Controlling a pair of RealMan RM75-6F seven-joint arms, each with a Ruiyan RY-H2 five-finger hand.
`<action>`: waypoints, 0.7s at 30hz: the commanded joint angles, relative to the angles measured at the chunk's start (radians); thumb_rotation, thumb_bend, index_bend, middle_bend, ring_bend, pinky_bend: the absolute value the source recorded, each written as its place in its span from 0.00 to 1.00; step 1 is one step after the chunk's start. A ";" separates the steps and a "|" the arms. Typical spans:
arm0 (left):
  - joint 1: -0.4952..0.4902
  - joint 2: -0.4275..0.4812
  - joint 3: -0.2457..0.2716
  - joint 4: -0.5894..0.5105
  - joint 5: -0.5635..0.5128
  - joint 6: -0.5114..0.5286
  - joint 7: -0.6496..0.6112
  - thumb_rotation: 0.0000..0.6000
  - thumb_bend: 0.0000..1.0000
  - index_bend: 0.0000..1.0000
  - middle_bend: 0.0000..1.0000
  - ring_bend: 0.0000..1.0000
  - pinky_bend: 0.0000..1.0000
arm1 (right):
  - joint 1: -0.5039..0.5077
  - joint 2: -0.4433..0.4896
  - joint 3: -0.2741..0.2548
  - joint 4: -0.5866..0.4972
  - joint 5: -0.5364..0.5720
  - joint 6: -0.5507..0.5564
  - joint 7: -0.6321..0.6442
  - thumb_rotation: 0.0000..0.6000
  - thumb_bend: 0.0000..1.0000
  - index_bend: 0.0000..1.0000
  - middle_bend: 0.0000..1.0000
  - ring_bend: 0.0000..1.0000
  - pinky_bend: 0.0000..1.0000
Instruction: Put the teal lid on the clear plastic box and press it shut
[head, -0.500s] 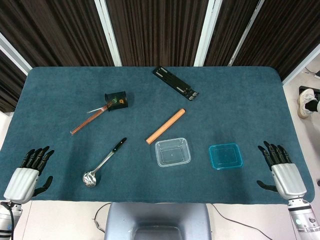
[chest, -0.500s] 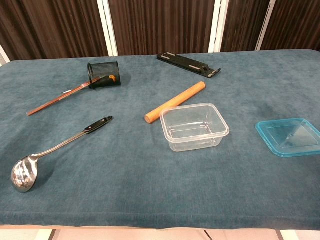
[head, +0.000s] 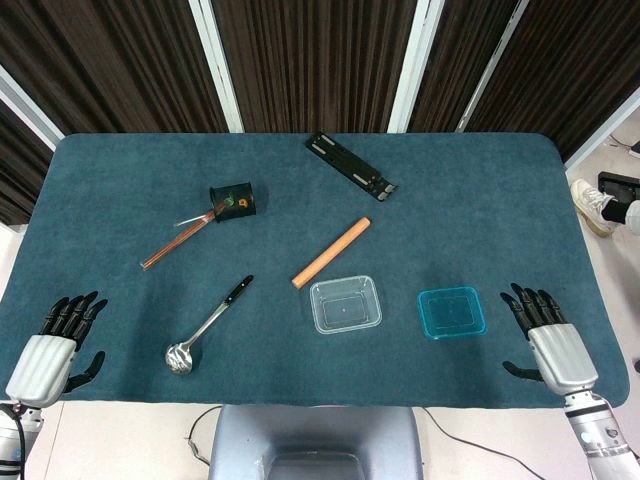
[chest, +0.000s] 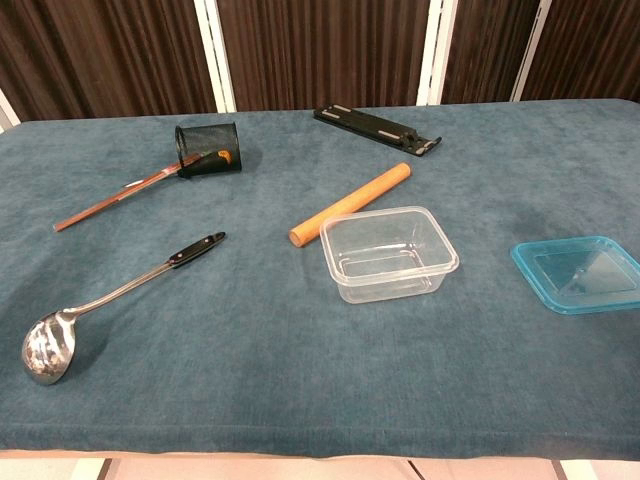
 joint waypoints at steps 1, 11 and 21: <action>-0.005 0.001 0.000 0.006 -0.003 -0.009 -0.010 1.00 0.41 0.00 0.00 0.00 0.01 | 0.063 0.015 0.025 -0.002 0.037 -0.100 -0.017 1.00 0.11 0.00 0.00 0.00 0.00; -0.004 0.003 -0.003 0.006 -0.008 -0.006 -0.018 1.00 0.41 0.00 0.00 0.00 0.01 | 0.309 -0.020 0.102 0.076 0.285 -0.532 -0.165 1.00 0.11 0.01 0.00 0.00 0.00; -0.001 0.005 -0.002 0.008 -0.007 0.001 -0.023 1.00 0.41 0.00 0.00 0.00 0.01 | 0.427 -0.077 0.076 0.140 0.443 -0.713 -0.261 1.00 0.11 0.03 0.00 0.00 0.00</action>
